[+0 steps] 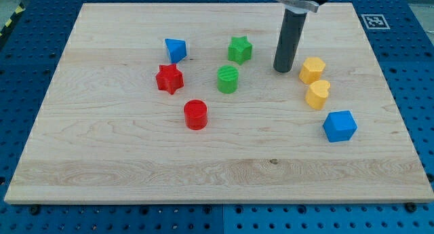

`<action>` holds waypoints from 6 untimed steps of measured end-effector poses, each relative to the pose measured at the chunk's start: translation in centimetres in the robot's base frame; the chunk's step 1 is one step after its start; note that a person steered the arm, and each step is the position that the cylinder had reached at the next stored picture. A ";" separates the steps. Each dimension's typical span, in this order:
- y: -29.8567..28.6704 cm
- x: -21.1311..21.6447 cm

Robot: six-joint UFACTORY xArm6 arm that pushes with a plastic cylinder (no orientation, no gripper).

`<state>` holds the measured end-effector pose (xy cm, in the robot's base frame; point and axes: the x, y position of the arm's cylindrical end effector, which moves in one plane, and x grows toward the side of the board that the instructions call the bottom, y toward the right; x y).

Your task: Slide the green circle closer to the red circle

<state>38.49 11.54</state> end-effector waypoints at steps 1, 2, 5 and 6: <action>0.0 0.0; -1.4 0.6; -9.2 1.4; -11.5 1.1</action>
